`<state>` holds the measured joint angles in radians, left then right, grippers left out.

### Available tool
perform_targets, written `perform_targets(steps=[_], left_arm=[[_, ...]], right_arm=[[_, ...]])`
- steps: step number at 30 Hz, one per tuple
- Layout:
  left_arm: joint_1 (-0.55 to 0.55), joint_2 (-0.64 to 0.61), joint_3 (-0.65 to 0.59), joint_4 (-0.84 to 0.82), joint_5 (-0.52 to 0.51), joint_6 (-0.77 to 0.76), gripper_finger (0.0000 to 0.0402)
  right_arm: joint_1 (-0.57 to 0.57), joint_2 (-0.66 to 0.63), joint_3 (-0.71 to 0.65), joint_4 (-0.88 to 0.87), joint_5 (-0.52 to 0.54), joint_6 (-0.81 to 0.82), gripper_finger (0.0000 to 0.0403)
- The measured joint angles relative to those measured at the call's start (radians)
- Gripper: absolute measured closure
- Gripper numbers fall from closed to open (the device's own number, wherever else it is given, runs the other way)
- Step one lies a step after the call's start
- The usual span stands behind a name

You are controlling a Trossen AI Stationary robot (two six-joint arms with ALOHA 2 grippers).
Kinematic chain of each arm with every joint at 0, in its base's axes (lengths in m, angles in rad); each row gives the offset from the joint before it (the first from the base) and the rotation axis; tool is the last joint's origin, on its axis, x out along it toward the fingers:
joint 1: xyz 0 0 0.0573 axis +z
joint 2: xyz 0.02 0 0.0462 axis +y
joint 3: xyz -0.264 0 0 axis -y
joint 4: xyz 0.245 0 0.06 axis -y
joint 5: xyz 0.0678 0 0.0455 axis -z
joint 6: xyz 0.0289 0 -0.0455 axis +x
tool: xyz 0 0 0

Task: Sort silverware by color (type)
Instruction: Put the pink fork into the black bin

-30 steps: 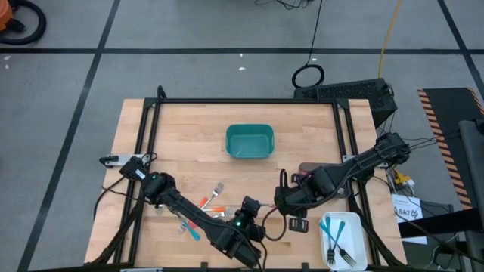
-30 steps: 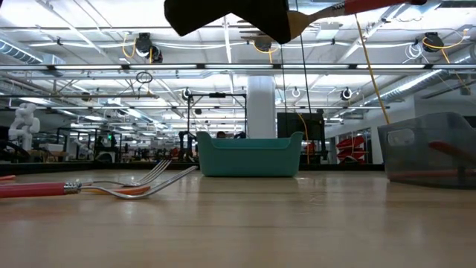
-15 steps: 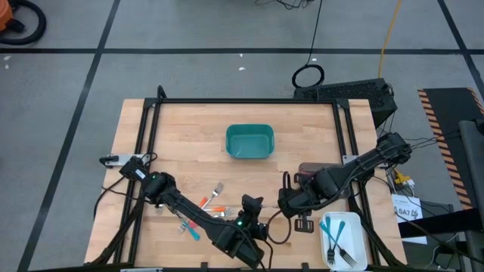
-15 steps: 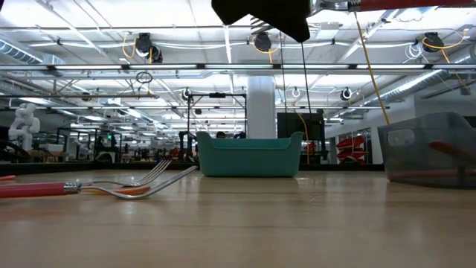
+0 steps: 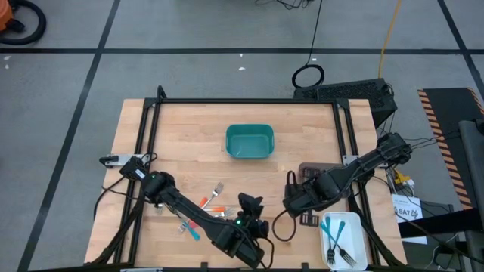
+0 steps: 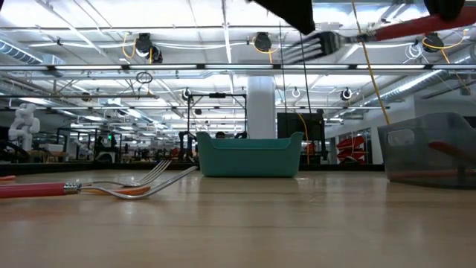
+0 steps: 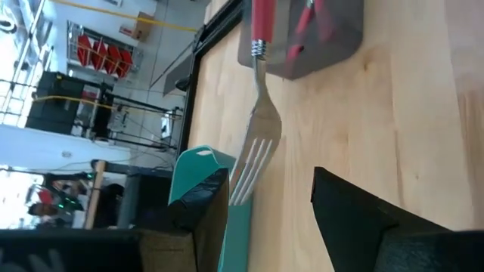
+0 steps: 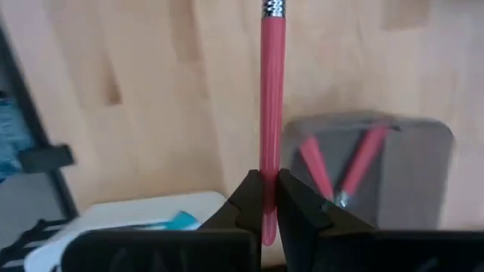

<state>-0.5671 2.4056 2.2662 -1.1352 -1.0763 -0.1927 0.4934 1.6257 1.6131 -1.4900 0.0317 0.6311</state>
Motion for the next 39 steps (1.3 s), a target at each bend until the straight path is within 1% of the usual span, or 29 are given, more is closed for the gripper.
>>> perform_targets(steps=[4,9,11,16,20,26,30,32,35,39], left_arm=[[-0.01,-0.018,0.0,0.035,-0.014,-0.004,0.0215],[-0.027,-0.036,0.001,0.037,-0.01,-0.033,0.0215],[-0.03,-0.035,0.001,0.033,0.002,-0.038,0.0215],[-0.033,-0.035,0.001,0.035,0.054,-0.044,0.0215],[-0.039,-0.034,0.014,0.029,0.089,-0.053,0.0215],[-0.058,-0.034,0.091,0.045,0.167,-0.053,0.0215],[-0.074,-0.033,0.091,0.107,0.176,0.028,0.0215],[-0.076,-0.033,0.09,0.151,0.202,0.06,0.0215],[-0.062,-0.033,0.09,0.194,0.261,0.068,0.0215],[-0.044,-0.033,0.09,0.217,0.275,0.082,0.0215]], right_arm=[[0.014,-0.003,0.0,-0.081,0.044,0.024,0.0389],[0.036,-0.024,0.0,-0.081,0.055,0.069,0.039],[0.05,-0.035,0.0,-0.08,0.078,0.088,0.039],[0.083,-0.072,0.0,-0.08,0.077,0.101,0.039],[0.101,-0.131,-0.022,-0.077,0.099,0.094,0.039],[0.104,-0.314,-0.21,-0.082,0.101,0.183,0.039],[0.104,-0.425,-0.324,-0.083,0.103,0.293,0.039],[0.104,-0.463,-0.378,-0.082,0.102,0.335,0.039],[0.104,-0.501,-0.462,-0.082,0.095,0.351,0.039],[0.104,-0.52,-0.567,-0.08,0.049,0.371,0.0389]])
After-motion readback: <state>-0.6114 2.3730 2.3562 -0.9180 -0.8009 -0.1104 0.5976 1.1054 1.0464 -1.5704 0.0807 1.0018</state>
